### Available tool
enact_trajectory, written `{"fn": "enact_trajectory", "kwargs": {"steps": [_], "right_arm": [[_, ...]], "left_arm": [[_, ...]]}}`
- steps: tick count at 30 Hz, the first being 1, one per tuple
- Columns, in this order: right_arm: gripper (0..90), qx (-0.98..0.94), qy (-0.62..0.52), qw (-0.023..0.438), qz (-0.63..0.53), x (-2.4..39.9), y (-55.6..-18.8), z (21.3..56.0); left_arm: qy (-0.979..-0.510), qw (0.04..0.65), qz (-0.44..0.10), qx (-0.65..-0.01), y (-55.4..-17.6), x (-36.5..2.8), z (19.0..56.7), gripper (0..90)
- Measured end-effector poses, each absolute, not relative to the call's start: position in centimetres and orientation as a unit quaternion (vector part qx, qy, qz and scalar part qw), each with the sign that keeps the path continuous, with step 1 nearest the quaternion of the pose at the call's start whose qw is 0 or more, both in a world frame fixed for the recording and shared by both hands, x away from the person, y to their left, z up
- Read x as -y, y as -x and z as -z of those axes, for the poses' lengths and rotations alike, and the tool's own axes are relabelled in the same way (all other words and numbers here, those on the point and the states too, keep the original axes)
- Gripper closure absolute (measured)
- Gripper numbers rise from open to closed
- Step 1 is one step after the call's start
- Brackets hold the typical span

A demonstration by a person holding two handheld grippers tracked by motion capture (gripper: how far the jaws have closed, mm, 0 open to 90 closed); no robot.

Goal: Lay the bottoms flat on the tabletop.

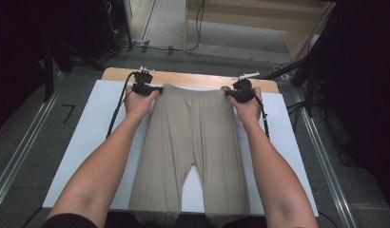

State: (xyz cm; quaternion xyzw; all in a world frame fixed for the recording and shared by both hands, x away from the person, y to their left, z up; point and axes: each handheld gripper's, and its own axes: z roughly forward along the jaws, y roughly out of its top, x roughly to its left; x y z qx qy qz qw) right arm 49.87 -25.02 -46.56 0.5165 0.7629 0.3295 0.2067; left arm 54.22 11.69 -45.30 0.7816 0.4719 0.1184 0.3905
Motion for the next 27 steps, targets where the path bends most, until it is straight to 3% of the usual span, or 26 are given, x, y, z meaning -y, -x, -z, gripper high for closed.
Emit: {"fn": "enact_trajectory", "kwargs": {"steps": [4,15,16,17,18,20,23,27], "right_arm": [[85.9,-0.762,-0.518,0.211,-0.326,25.0,-51.9,46.0],[84.9,-0.749,-0.539,0.204,-0.328,24.6,-54.0,48.4],[80.1,-0.745,-0.543,0.195,-0.334,24.7,-54.1,48.6],[69.5,-0.740,-0.549,0.191,-0.339,24.8,-54.0,48.6],[59.4,-0.734,-0.555,0.190,-0.344,24.9,-53.8,48.5],[43.1,-0.725,-0.558,0.181,-0.360,25.2,-53.1,48.2],[32.1,-0.719,-0.560,0.172,-0.374,25.3,-51.3,47.7],[26.8,-0.728,-0.535,0.166,-0.396,24.5,-47.7,47.3]], "left_arm": [[-0.783,0.387,-0.125,-0.470,-56.2,-11.5,44.3,90.0],[-0.779,0.361,-0.116,-0.500,-57.7,-10.9,47.9,89.1],[-0.775,0.360,-0.114,-0.507,-57.8,-11.0,48.0,81.6],[-0.773,0.361,-0.113,-0.509,-57.6,-11.1,48.0,65.5],[-0.773,0.370,-0.116,-0.502,-57.3,-11.4,47.9,55.5],[-0.761,0.397,-0.111,-0.501,-56.6,-12.1,47.5,44.4],[-0.750,0.430,-0.085,-0.495,-54.8,-13.3,46.8,27.0],[-0.751,0.449,-0.083,-0.477,-51.0,-14.6,46.6,19.1]]}}
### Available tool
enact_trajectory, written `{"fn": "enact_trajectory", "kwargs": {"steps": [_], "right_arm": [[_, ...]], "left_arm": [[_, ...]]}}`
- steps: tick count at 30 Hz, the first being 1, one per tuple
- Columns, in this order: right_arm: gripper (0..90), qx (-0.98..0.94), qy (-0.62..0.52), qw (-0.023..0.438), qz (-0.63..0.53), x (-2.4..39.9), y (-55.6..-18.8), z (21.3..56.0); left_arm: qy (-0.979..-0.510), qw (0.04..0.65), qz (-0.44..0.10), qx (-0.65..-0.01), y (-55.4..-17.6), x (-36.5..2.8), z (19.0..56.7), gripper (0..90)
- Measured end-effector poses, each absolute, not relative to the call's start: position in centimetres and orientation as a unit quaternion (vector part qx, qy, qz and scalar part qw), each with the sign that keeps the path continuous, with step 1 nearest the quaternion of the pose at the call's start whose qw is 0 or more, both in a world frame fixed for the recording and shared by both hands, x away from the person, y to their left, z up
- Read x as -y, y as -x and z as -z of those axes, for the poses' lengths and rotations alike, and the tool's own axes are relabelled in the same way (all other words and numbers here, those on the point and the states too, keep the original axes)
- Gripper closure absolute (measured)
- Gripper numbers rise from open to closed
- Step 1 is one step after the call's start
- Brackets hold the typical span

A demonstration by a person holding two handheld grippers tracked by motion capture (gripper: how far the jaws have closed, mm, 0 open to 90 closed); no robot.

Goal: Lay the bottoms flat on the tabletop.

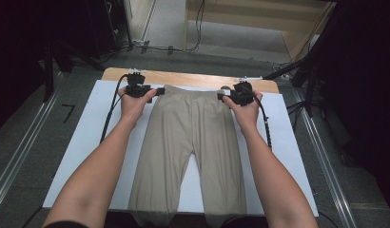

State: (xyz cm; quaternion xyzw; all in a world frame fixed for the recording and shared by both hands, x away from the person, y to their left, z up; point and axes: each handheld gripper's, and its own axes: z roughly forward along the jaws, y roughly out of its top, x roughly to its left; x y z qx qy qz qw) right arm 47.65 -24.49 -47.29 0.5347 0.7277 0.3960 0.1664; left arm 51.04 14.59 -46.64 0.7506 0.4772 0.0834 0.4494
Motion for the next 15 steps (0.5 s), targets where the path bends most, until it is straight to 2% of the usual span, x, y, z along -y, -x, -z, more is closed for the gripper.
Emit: {"fn": "enact_trajectory", "kwargs": {"steps": [6,10,13,15], "right_arm": [[19.0,-0.740,-0.503,0.156,-0.419,22.7,-42.2,47.0],[10.7,-0.751,-0.480,0.151,-0.427,21.2,-38.5,46.9],[0.0,-0.754,-0.476,0.140,-0.431,20.2,-35.8,46.9],[0.0,-0.759,-0.467,0.130,-0.435,19.3,-33.9,47.1]], "left_arm": [[-0.767,0.458,-0.070,-0.444,-45.2,-16.5,47.0,13.0],[-0.784,0.451,-0.067,-0.422,-41.5,-17.5,47.3,11.3],[-0.786,0.457,-0.064,-0.411,-38.4,-18.4,47.6,11.3],[-0.788,0.458,-0.059,-0.407,-36.2,-19.0,47.9,11.3]]}}
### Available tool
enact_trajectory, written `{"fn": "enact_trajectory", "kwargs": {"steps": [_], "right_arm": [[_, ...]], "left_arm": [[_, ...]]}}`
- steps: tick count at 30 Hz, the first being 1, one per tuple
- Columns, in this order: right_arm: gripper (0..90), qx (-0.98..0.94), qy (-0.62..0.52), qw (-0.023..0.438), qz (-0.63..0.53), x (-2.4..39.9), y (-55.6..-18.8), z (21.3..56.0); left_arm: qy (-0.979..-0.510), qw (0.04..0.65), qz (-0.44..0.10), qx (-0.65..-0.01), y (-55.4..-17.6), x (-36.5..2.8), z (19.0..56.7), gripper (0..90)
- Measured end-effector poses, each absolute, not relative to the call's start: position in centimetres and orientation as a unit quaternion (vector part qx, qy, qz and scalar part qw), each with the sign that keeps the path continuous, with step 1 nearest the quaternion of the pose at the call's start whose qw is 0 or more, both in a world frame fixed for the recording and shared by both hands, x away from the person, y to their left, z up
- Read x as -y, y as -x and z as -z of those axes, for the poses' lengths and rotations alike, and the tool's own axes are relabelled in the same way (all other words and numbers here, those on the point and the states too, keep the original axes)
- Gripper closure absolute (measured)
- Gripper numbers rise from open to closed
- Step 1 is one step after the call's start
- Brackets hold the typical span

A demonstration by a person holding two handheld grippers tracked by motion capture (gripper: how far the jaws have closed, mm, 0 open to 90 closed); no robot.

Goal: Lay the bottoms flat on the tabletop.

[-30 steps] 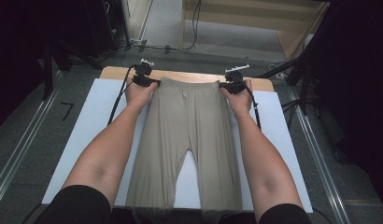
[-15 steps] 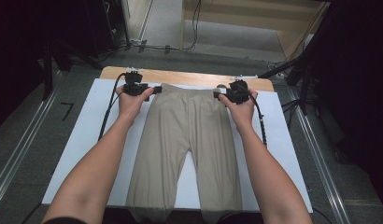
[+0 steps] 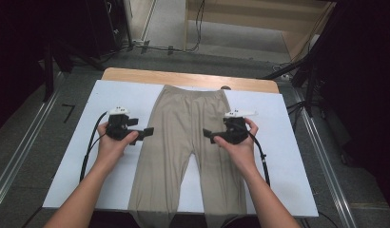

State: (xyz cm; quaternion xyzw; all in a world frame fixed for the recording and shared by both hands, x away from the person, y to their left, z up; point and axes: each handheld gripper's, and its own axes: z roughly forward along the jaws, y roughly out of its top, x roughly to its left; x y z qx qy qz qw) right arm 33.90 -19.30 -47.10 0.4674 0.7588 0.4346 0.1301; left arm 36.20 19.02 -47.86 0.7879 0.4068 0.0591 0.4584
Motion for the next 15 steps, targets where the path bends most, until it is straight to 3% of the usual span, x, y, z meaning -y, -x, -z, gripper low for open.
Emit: {"fn": "enact_trajectory", "kwargs": {"steps": [6,11,15], "right_arm": [[2.3,-0.781,-0.438,0.126,-0.427,16.3,-28.1,47.3],[24.2,-0.783,-0.429,0.113,-0.437,14.4,-24.0,48.1],[38.0,-0.794,-0.426,0.098,-0.422,12.5,-21.2,49.2]], "left_arm": [[-0.795,0.447,-0.055,-0.406,-30.0,-20.1,49.0,11.4],[-0.807,0.437,-0.062,-0.392,-26.0,-20.5,49.5,14.8],[-0.806,0.438,-0.066,-0.393,-23.1,-21.3,49.9,25.4]]}}
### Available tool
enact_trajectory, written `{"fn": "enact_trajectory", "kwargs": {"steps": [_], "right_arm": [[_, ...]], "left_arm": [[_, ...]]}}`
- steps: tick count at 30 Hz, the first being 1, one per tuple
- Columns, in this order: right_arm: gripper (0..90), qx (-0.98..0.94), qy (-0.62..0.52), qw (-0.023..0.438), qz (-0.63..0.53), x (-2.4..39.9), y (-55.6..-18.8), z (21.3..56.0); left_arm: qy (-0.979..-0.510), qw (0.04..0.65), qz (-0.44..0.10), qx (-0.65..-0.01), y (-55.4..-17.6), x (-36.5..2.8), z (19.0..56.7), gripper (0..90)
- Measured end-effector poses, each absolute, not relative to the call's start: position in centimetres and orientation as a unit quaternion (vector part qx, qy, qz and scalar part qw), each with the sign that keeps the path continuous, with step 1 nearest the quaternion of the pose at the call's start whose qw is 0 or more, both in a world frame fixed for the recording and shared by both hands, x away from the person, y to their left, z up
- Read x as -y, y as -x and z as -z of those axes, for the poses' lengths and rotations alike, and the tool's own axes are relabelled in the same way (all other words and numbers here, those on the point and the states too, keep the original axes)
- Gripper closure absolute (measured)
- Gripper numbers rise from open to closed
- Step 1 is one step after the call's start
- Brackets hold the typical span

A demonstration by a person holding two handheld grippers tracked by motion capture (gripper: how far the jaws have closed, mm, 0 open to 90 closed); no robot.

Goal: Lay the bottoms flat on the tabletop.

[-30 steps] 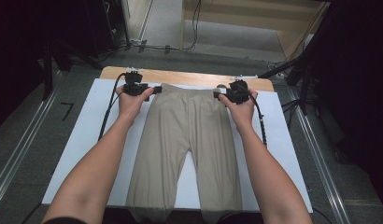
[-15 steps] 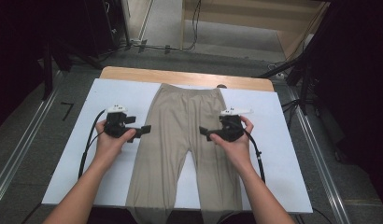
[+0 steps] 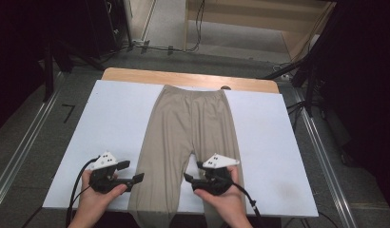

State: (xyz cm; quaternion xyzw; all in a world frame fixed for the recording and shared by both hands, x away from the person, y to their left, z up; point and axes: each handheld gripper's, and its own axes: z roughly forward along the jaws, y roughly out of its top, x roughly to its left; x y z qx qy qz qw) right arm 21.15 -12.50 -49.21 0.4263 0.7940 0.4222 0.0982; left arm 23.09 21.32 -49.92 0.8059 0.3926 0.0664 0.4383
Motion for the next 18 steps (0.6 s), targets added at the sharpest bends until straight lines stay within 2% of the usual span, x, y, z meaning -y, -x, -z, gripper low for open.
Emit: {"fn": "enact_trajectory", "kwargs": {"steps": [2,5,8,11,14,16,18], "right_arm": [[40.9,-0.799,-0.419,0.099,-0.420,11.7,-19.8,49.7],[49.7,-0.802,-0.412,0.097,-0.422,11.0,-18.0,50.2],[51.3,-0.811,-0.403,0.097,-0.414,10.2,-17.0,50.6],[51.3,-0.815,-0.402,0.086,-0.410,9.6,-16.7,51.2],[51.2,-0.813,-0.406,0.087,-0.408,8.9,-16.7,51.7],[52.2,-0.814,-0.405,0.104,-0.402,8.4,-16.6,51.9],[55.8,-0.817,-0.402,0.116,-0.397,8.0,-16.4,52.1]], "left_arm": [[-0.809,0.431,-0.065,-0.394,-21.8,-21.6,50.3,30.7],[-0.811,0.419,-0.070,-0.402,-19.9,-22.0,50.3,41.5],[-0.822,0.404,-0.054,-0.398,-18.7,-22.1,50.6,55.4],[-0.821,0.404,-0.048,-0.400,-18.4,-22.2,50.6,58.7],[-0.824,0.403,-0.051,-0.396,-18.0,-21.5,50.7,58.2],[-0.831,0.396,-0.058,-0.386,-17.7,-21.1,50.6,58.1],[-0.837,0.392,-0.060,-0.377,-17.4,-20.7,50.7,62.0]]}}
